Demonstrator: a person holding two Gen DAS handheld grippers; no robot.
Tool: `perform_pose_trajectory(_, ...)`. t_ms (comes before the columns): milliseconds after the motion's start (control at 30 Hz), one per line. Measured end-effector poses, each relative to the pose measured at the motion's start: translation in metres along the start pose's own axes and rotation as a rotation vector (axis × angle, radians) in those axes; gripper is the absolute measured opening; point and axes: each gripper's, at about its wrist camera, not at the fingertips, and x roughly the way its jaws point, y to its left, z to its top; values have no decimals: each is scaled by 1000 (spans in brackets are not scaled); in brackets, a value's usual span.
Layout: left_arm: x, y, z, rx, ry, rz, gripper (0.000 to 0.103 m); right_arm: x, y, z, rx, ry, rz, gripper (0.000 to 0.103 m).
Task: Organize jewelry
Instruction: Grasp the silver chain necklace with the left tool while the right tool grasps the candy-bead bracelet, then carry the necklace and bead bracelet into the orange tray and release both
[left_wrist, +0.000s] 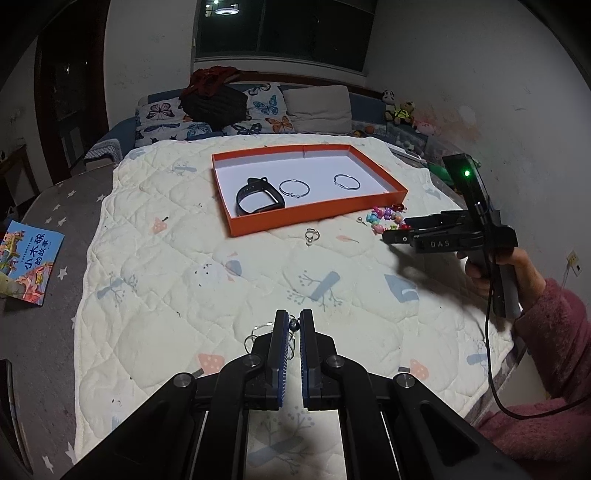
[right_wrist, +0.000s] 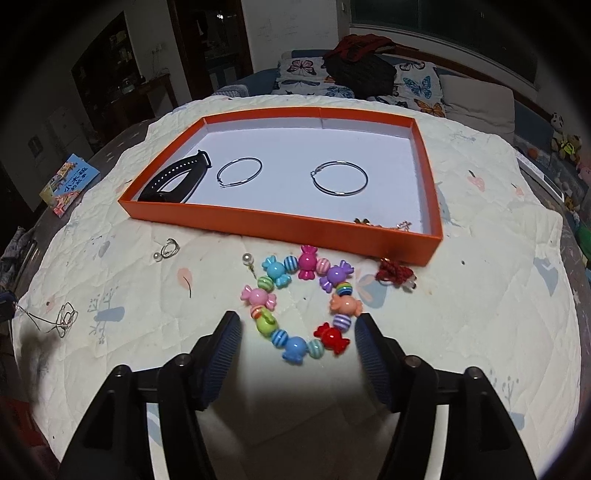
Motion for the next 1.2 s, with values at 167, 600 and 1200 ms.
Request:
perform_pose_trajectory(167, 0, 1, 4, 3, -8, 4, 5, 1, 4, -1, -34, -10, -42, 71)
perform_pose_trajectory(600, -28, 3, 28, 22, -98, 20, 5, -24, 6, -1, -8, -48, 1, 13)
perform_pose_trajectory(1200, -74, -8, 131, 116, -288, -4, 5, -77, 5, 31, -7, -190, 56, 13)
